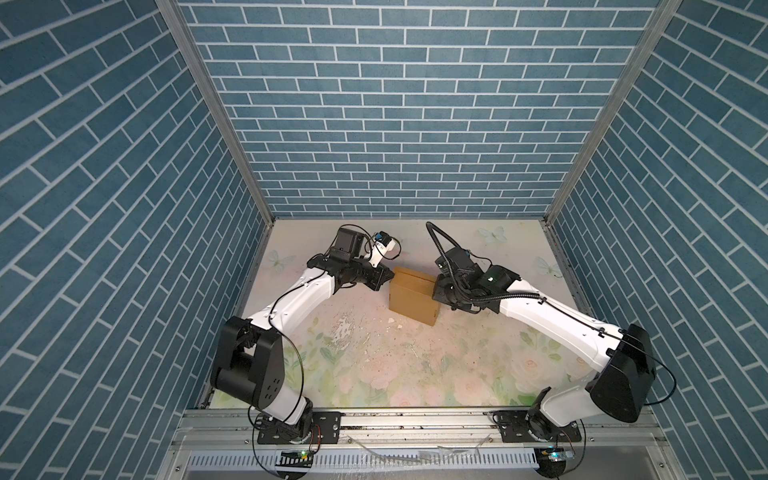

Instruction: Fold the paper box

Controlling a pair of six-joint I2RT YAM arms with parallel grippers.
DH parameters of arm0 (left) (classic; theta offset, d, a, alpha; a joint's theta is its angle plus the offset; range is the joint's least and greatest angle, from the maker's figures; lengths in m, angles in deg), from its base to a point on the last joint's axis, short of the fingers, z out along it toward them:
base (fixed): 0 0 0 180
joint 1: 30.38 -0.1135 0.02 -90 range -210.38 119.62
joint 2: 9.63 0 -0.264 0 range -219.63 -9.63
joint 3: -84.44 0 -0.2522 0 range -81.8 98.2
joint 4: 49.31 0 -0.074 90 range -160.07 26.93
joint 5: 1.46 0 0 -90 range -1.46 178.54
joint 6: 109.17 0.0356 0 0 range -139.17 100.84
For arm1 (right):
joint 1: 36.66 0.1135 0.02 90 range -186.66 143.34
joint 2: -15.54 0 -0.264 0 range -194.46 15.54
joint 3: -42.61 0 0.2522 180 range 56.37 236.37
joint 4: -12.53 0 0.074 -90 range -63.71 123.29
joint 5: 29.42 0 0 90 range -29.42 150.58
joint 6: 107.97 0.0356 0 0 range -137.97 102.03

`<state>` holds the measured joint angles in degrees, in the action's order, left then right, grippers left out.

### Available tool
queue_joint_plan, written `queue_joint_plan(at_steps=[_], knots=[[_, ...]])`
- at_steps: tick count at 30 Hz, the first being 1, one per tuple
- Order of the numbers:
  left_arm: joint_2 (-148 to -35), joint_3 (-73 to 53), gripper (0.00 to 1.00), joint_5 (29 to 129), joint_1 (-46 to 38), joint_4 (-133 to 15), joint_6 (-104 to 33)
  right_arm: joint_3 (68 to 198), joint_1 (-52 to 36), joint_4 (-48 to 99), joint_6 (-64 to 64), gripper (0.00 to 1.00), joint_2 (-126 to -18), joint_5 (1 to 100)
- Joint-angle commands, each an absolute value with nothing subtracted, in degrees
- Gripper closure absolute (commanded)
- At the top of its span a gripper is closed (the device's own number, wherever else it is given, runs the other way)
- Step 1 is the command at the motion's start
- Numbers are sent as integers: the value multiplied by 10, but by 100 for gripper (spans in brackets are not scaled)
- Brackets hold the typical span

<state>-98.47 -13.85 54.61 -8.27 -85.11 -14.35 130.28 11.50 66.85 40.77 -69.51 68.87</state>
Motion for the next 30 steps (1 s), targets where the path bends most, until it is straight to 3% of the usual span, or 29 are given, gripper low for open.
queue_joint_plan(at_steps=[1,16,21,30], knots=[[-1007,-158,98,554,-76,-903,-138,1303,118,689,427,87,-674,693],[-1005,-159,99,555,-76,-904,-135,1305,122,707,385,68,-619,723],[-1000,-163,98,553,-76,-902,-136,1366,112,689,203,67,-629,727],[-997,-165,98,553,-73,-902,-134,1411,76,591,-153,66,-713,517]])
